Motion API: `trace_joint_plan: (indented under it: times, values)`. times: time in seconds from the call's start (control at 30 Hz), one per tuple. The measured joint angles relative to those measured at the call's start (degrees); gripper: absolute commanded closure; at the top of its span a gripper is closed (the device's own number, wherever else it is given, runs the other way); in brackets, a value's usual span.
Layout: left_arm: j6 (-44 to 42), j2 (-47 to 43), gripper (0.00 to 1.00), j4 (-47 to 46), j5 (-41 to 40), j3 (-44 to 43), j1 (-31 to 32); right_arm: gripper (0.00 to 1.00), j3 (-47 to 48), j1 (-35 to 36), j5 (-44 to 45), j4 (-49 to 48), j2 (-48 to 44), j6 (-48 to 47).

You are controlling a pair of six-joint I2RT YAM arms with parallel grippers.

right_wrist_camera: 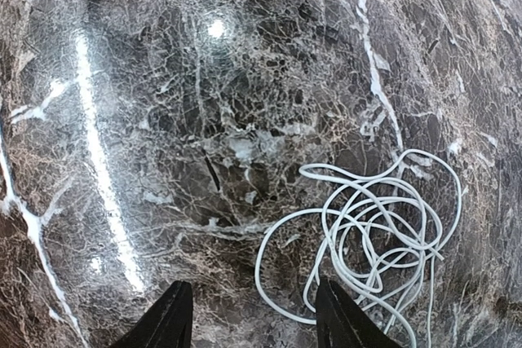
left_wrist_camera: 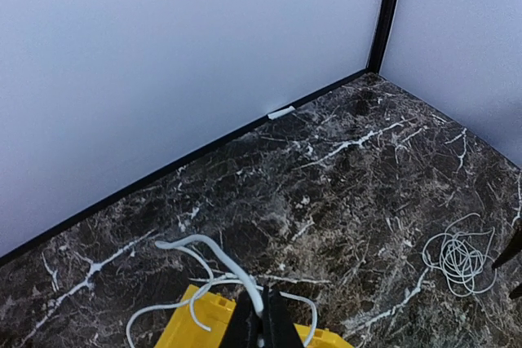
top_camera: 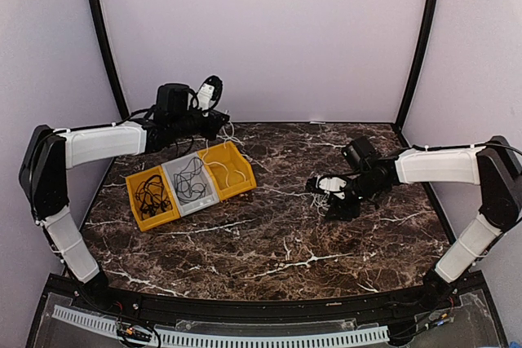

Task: Untangle the cables

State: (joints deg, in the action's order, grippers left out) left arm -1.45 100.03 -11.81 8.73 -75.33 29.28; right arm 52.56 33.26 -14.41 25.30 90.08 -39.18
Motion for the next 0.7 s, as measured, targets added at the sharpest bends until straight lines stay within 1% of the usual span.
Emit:
trace_joint_plan:
  times: [0.13,0.4,0.57,0.7]
  values:
    - [2.91,-4.83,1.0,0.57,1.57,5.7,0.0,0.47,0.0,0.0,0.11,-0.02,0.0,-0.39]
    - [6.73,-12.9,1.0,2.64,4.28,10.95,0.0,0.47,0.0,0.0,0.13,-0.02,0.02,-0.83]
    - [9.22,-14.45,1.0,3.91,7.61,13.79,0.2,0.47,0.0,0.0,0.13,-0.02,0.02,-0.83]
    - [11.17,-13.79,1.0,4.24,10.29,13.97,0.92,0.47,0.0,0.0,0.13,-0.02,0.02,-0.83]
